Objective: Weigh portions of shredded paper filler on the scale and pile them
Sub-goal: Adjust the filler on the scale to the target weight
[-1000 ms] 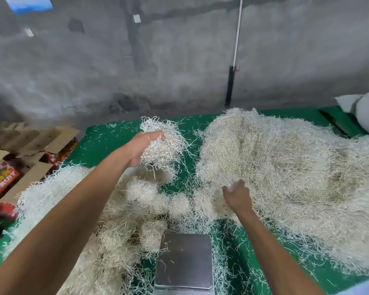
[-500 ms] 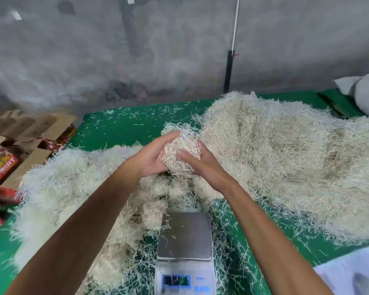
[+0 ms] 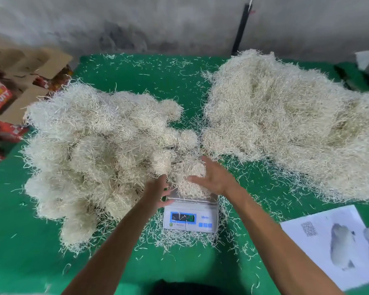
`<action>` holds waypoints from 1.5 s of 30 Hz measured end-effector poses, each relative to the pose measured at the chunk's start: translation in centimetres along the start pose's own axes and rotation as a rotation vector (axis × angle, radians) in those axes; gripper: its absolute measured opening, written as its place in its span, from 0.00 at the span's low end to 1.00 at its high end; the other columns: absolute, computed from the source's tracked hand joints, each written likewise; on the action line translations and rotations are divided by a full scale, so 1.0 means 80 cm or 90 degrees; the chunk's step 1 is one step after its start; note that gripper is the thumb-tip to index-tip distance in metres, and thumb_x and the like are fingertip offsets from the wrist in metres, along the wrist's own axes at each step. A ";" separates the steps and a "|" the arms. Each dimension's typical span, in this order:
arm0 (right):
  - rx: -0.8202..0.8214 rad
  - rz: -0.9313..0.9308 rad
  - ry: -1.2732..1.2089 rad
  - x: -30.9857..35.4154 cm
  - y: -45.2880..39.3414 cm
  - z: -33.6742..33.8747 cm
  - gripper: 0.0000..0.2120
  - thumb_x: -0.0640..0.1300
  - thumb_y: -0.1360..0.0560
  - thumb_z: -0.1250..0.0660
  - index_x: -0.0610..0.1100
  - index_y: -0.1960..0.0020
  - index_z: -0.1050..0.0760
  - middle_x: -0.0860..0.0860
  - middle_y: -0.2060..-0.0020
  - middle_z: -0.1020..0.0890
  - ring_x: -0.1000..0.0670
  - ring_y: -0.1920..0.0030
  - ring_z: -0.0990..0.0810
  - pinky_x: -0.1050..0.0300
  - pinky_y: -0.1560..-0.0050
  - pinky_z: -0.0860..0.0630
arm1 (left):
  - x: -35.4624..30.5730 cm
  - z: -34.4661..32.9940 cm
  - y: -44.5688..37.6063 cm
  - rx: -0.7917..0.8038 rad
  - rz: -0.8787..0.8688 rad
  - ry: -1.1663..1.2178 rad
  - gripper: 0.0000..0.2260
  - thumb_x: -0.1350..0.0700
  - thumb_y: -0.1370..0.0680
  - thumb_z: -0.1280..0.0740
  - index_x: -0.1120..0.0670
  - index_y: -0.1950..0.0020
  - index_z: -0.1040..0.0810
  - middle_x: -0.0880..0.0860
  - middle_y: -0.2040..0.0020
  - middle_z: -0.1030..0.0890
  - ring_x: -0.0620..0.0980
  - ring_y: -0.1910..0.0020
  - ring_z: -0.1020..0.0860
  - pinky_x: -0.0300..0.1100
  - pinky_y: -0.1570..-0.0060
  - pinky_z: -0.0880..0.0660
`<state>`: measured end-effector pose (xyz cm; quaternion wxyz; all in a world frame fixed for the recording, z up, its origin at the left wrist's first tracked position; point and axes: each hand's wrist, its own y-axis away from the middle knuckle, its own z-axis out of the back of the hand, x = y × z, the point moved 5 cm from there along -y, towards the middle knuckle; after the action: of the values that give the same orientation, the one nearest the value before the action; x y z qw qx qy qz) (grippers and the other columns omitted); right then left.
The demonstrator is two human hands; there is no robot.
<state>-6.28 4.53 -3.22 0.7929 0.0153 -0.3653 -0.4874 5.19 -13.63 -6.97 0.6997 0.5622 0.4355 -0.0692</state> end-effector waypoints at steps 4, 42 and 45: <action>-0.154 -0.013 -0.124 -0.013 0.023 0.010 0.46 0.79 0.27 0.40 0.51 0.20 0.38 0.41 0.28 0.26 0.42 0.38 0.19 0.44 0.41 0.20 | 0.029 0.019 -0.002 0.028 -0.042 0.048 0.16 0.51 0.16 0.37 0.57 0.32 0.29 0.58 0.38 0.23 0.57 0.42 0.22 0.52 0.55 0.17; -0.267 -0.060 -0.206 -0.003 0.007 -0.003 0.44 0.76 0.24 0.43 0.45 0.21 0.37 0.41 0.30 0.23 0.44 0.38 0.19 0.49 0.46 0.19 | 0.041 -0.002 0.001 0.141 -0.013 0.204 0.20 0.44 0.19 0.34 0.53 0.31 0.27 0.60 0.34 0.23 0.61 0.45 0.18 0.55 0.55 0.18; -0.185 -0.133 -0.411 0.016 -0.015 -0.036 0.45 0.72 0.22 0.39 0.44 0.17 0.46 0.37 0.27 0.27 0.37 0.31 0.24 0.41 0.38 0.20 | 0.022 -0.035 0.009 0.172 0.066 0.238 0.27 0.39 0.18 0.41 0.48 0.21 0.40 0.63 0.25 0.36 0.66 0.35 0.27 0.60 0.54 0.18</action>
<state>-5.19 1.93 -5.08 0.5765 -0.2149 -0.5199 -0.5926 5.16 -10.32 -7.64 0.5280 0.6757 0.5143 0.0145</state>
